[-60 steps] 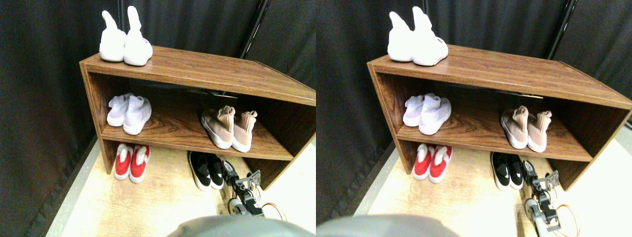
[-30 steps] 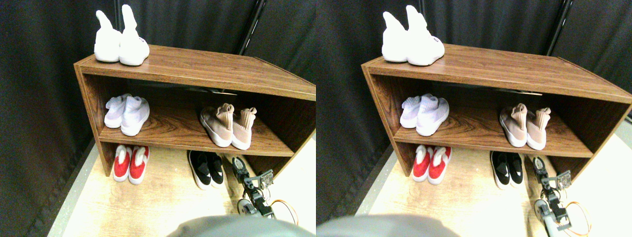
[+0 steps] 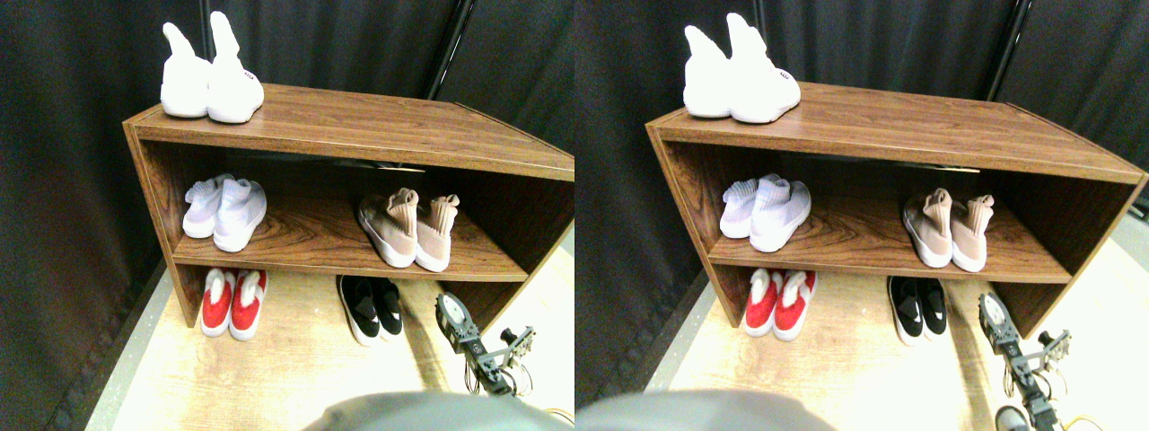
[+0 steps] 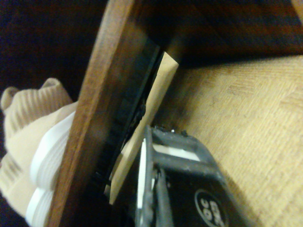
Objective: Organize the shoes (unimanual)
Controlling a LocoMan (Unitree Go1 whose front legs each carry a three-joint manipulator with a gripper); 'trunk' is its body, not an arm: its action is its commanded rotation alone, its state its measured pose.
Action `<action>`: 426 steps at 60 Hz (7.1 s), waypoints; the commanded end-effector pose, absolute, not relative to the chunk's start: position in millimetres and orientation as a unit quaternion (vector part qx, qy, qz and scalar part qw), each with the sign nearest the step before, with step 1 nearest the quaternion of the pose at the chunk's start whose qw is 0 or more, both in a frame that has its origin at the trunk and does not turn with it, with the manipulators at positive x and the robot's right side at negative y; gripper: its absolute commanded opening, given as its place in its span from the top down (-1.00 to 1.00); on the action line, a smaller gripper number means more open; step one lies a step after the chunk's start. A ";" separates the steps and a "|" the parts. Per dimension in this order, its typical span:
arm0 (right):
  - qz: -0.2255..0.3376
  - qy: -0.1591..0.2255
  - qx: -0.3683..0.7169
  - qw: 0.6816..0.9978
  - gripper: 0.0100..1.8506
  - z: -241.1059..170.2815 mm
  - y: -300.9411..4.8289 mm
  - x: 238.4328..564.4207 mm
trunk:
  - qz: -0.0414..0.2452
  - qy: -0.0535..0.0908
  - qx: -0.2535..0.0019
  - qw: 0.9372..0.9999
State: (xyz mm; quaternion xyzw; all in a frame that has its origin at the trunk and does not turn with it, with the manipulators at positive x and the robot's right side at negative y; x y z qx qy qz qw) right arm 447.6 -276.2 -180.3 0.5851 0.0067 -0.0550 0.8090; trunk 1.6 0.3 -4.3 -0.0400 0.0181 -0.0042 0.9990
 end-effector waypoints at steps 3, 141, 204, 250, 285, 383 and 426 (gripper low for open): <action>-0.020 -0.007 0.591 0.806 0.94 -163.4 -268.4 434.5 | -0.010 -0.003 -0.038 0.999; 0.084 -0.073 0.574 0.811 0.94 -74.1 -218.3 349.0 | -0.027 -0.035 -0.037 0.998; 0.040 -0.059 0.558 0.826 -0.51 -70.2 -220.7 374.3 | -0.029 -0.034 -0.037 0.998; -0.037 0.017 0.604 0.796 -0.46 -92.2 -230.9 451.4 | -0.022 -0.030 -0.042 0.998; -0.073 0.017 0.592 0.802 -0.50 -118.5 -233.9 485.6 | -0.014 -0.025 -0.044 0.999; -0.007 -0.147 0.558 0.817 0.94 -37.1 -307.0 468.1 | -0.015 -0.021 -0.041 0.999; -0.091 -0.078 0.574 0.810 0.94 -81.8 -293.8 506.4 | 0.001 -0.023 -0.053 0.998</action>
